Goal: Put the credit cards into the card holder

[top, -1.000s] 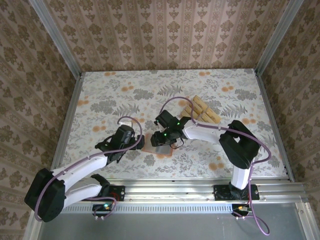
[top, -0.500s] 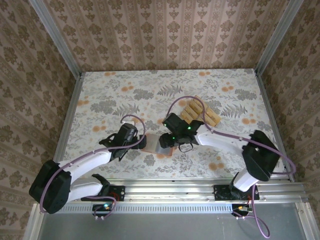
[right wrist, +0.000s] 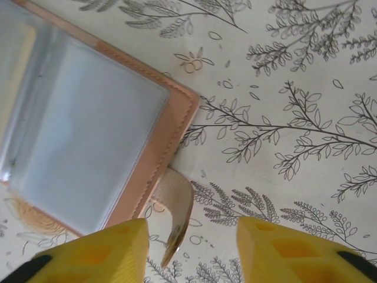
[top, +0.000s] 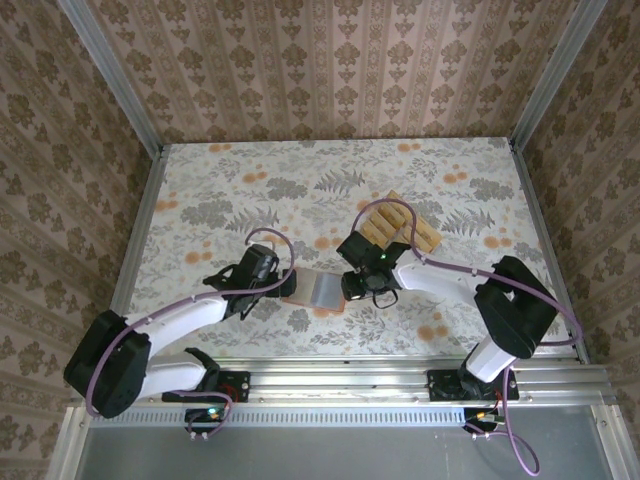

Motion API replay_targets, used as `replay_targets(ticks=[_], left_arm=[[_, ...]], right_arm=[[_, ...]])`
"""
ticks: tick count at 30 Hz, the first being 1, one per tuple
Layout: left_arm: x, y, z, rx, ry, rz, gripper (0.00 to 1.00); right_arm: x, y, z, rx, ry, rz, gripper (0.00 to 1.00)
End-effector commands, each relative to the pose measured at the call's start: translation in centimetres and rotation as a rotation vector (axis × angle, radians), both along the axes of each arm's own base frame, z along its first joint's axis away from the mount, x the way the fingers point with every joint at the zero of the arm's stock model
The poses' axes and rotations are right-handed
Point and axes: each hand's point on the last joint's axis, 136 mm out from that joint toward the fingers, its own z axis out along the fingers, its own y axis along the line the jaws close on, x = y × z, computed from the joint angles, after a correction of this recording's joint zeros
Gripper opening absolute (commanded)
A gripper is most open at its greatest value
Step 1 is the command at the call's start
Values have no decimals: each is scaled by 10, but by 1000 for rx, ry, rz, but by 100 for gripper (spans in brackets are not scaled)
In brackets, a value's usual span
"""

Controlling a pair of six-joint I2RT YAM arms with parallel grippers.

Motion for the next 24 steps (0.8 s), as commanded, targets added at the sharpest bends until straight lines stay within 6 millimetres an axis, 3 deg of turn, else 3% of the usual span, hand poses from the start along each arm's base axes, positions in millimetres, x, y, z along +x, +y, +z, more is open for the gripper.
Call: replay_targets(ticks=[1,6,10,20,21,24], left_arm=[[7,-11,9,-29,-19,-13,100],[8,-17,8,-22,-19,-28,100],[9,-23,8,-14,-21,-43,100],[12,-35,8,-5,-23,-69,100],[12,-36,8,-5,-23,-71,100],[12,-37,8,-4,-22,-75,100]], right_arm=[[7,-1,-7,0,-1,-15,36],[13,-1,-7,25,6,-30,10],[19,-2,-4,38,1,-45,1],[33,-19,3,47,-15,-111,0],[33,-19,2,50,-13,-111,1],[33,-16,7,66,-13,-104,20]])
